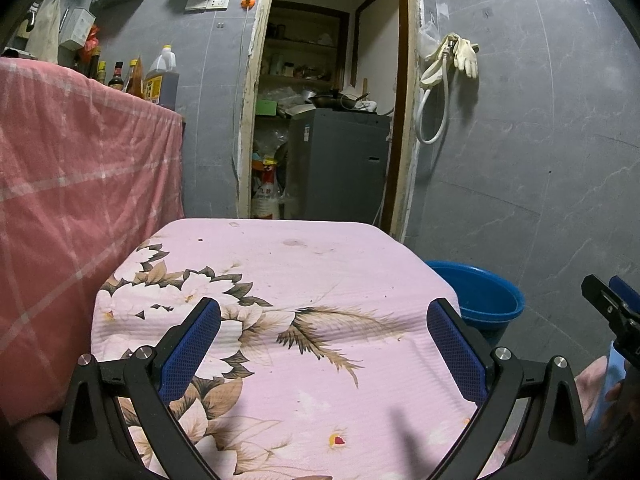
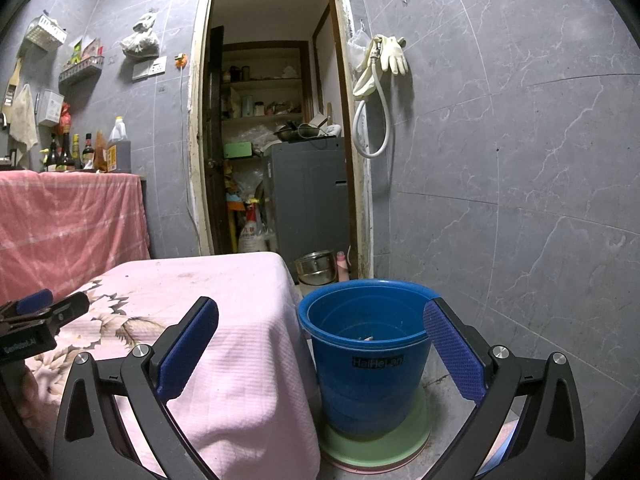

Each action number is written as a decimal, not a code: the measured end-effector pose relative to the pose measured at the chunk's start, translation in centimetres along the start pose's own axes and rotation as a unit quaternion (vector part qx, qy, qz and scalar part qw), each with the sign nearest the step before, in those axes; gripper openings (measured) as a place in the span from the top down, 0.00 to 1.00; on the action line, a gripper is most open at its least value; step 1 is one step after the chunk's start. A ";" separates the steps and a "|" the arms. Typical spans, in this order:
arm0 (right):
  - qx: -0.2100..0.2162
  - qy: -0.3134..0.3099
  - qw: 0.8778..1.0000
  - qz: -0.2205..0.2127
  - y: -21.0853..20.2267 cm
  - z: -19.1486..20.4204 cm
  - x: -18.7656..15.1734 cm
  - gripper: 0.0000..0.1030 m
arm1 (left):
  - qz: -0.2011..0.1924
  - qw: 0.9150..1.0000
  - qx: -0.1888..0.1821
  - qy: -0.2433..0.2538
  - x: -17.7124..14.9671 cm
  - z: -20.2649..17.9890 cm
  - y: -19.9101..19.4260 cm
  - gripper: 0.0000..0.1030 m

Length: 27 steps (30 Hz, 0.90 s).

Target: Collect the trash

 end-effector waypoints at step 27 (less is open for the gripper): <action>0.000 0.000 1.000 0.000 0.0 0.2 0.0 0.00 | 0.001 1.000 0.000 0.000 -0.1 -0.3 0.0 0.02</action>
Point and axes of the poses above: each gripper's, at about its wrist camera, not at the fingertips, and y roughly the way its jaws point, z to its left, x to its top, the point moved 5 cm from there along y, roughly the way its jaws point
